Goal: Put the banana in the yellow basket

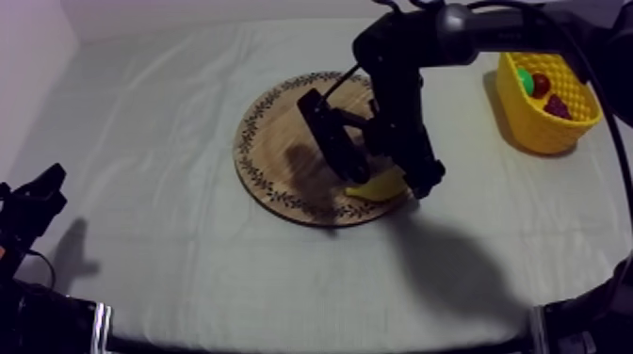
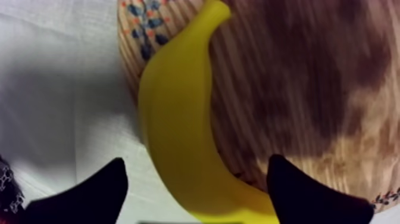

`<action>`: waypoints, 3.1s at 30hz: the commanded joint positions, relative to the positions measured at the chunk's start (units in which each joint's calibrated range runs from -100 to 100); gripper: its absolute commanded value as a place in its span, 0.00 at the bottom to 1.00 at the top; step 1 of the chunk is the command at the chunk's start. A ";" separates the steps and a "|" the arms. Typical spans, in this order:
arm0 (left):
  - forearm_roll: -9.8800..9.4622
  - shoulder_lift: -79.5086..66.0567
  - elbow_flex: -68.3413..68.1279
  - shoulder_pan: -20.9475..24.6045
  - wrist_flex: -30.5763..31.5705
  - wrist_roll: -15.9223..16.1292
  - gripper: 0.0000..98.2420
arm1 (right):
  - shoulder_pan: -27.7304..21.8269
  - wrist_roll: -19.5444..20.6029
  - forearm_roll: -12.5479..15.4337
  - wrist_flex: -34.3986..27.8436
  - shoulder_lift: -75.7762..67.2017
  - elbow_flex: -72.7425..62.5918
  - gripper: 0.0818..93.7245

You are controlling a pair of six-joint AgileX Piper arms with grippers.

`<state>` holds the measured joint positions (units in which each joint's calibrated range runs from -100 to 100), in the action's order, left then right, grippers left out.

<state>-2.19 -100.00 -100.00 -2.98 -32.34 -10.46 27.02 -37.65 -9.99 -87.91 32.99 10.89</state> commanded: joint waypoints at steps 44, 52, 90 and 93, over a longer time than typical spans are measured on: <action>0.02 0.00 0.00 -0.02 0.00 -0.02 0.00 | -10.65 -0.14 2.88 -8.02 -17.46 -15.94 0.21; 0.02 0.00 0.00 -0.02 0.00 -0.02 0.00 | -17.30 2.29 3.67 -8.99 -18.42 -25.52 0.19; 0.02 0.00 0.00 -0.02 0.00 -0.02 0.00 | -36.35 4.06 2.09 -7.00 -15.26 -27.14 0.85; 0.02 0.00 0.00 -0.02 0.00 -0.02 0.00 | -36.05 4.22 3.95 -6.62 -19.02 -26.42 0.84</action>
<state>-2.19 -100.00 -100.00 -2.98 -32.34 -10.46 -9.14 -33.55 -6.95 -94.62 15.99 -15.87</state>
